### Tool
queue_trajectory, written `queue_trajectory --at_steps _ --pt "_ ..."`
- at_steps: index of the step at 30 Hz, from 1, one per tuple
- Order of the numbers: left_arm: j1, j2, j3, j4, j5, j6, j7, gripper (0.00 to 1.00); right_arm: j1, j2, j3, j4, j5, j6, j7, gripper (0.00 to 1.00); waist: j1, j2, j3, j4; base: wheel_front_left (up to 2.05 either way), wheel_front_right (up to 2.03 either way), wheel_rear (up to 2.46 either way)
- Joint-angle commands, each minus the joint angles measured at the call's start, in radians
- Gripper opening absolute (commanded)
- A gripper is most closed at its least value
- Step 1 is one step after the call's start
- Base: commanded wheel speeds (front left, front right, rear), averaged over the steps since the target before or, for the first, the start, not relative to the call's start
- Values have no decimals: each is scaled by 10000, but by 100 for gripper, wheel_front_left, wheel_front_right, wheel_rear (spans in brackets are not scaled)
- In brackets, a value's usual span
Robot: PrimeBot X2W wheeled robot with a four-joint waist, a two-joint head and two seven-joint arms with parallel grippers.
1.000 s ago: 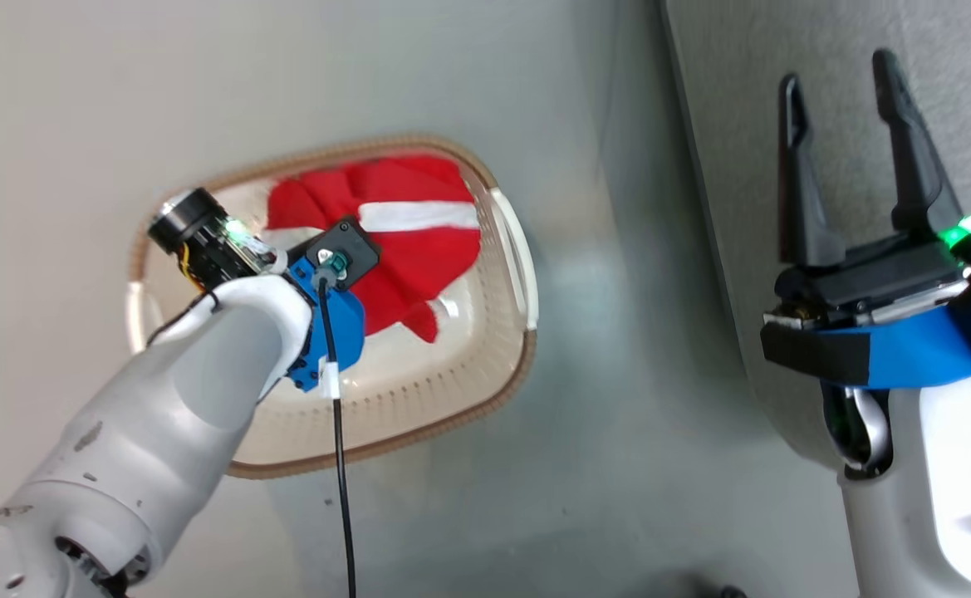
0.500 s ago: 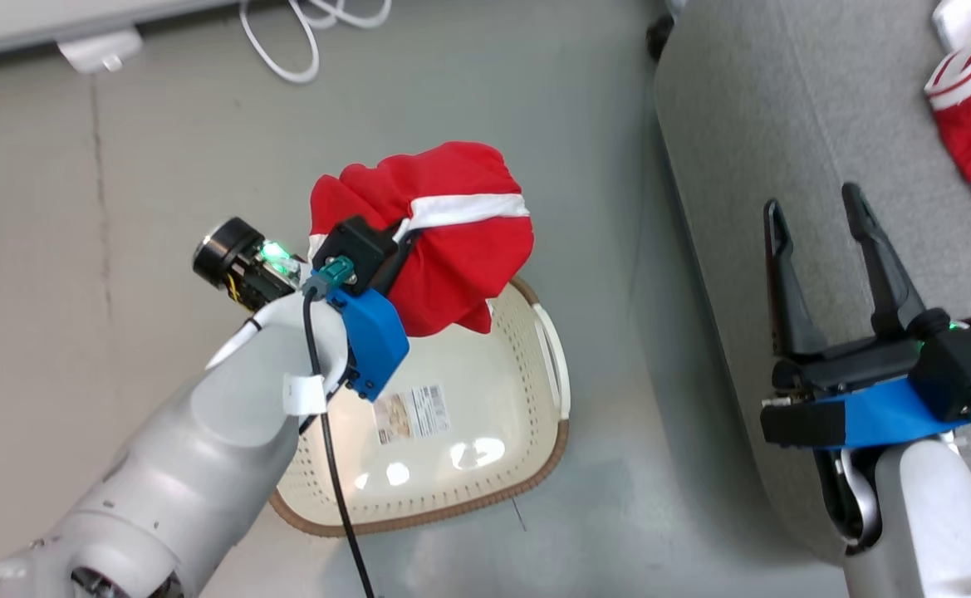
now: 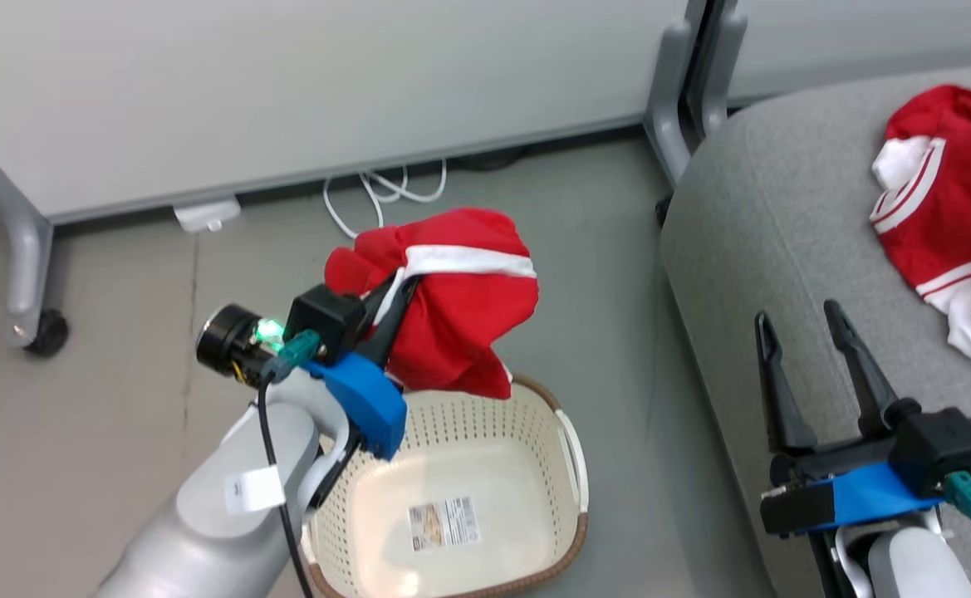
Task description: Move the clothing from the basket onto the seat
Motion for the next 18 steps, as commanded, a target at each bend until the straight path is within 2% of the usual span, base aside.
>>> queue_trajectory --at_steps 1,8,18 --pt "264 44 174 -176 128 55 -45 0 244 -6 -5 41 76 1 2 100 3 -1 -530 120 0 0 0" --pt "1576 94 1181 -1265 498 198 -45 0 871 41 49 144 212 1 2 100 3 -1 -1290 183 0 0 0" --pt "2430 71 1730 -2197 1058 217 -46 0 1216 73 134 162 347 1 2 100 3 -1 -1531 300 0 0 0"
